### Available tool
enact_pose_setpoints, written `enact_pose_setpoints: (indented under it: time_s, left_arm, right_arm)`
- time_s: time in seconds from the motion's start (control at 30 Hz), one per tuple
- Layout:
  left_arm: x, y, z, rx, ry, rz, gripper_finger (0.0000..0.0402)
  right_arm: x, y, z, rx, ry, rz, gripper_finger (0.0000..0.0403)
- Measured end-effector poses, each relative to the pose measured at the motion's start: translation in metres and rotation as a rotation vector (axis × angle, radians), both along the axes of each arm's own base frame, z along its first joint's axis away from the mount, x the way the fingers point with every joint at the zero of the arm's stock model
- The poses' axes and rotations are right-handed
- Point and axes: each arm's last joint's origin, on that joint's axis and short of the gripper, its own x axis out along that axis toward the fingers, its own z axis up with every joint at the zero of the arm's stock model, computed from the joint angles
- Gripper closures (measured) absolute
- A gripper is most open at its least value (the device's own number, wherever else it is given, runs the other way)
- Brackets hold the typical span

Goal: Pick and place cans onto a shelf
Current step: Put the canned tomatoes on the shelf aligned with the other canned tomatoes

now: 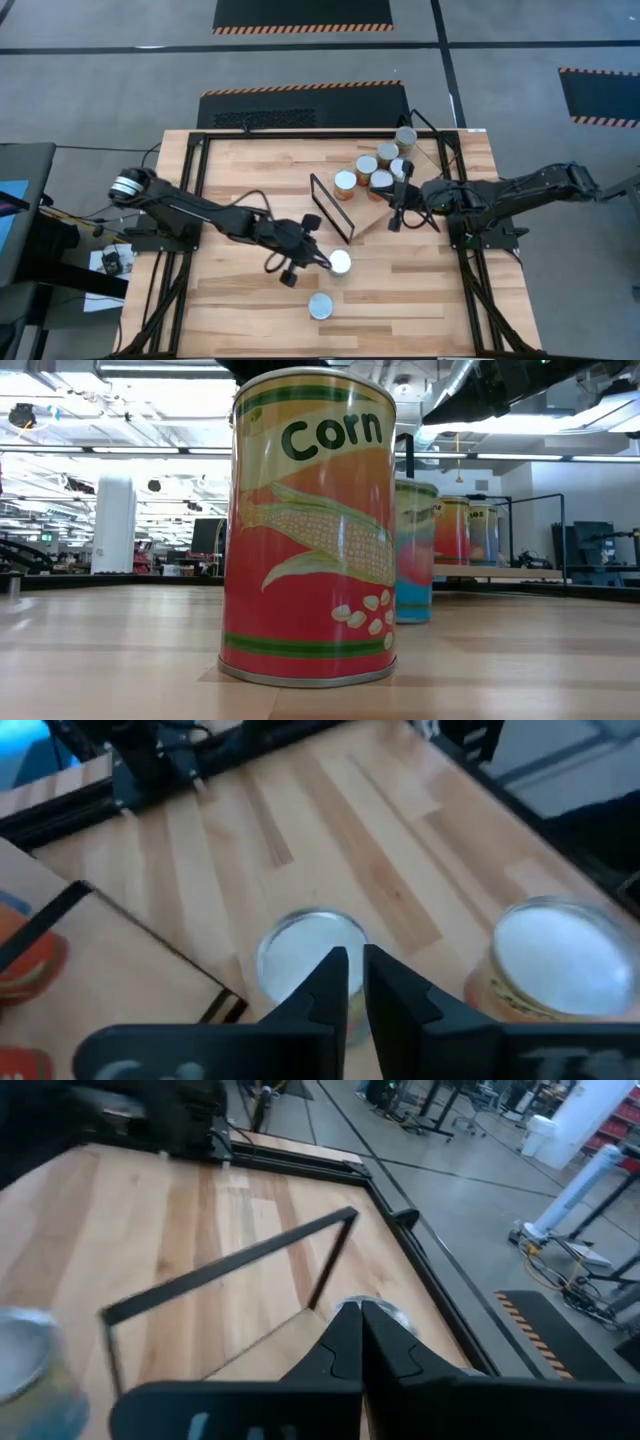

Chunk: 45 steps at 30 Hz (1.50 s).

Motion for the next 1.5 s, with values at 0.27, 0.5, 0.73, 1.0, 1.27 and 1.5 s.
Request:
enact_pose_setpoints:
  time_s: [0.27, 0.5, 0.73, 1.0, 1.27, 1.5]
  left_arm:
    - [-0.046, 0.011, -0.03, -0.142, -0.175, -0.02, 0.0398]
    - [-0.083, 0.031, -0.064, -0.249, -0.308, 0.083, 0.0401]
    - [-0.097, 0.044, -0.081, -0.241, -0.328, 0.177, 0.0401]
    - [-0.097, 0.048, -0.083, -0.257, -0.318, 0.201, 0.0401]
    - [-0.098, 0.048, -0.083, -0.255, -0.314, 0.201, 0.0401]
    - [-0.098, 0.048, -0.084, -0.253, -0.309, 0.201, 0.0401]
  right_arm:
    - [0.0, 0.021, 0.002, 0.036, -0.033, 0.113, 0.0392]
    - [0.013, 0.052, -0.005, 0.185, -0.033, 0.242, 0.0392]
    - [0.039, 0.099, -0.024, 0.274, 0.082, 0.322, 0.0375]
    - [0.073, 0.135, -0.049, 0.26, 0.24, 0.327, 0.0303]
    - [0.102, 0.146, -0.062, 0.181, 0.445, 0.268, 0.0248]
    - [0.103, 0.146, -0.06, 0.114, 0.558, 0.241, 0.0249]
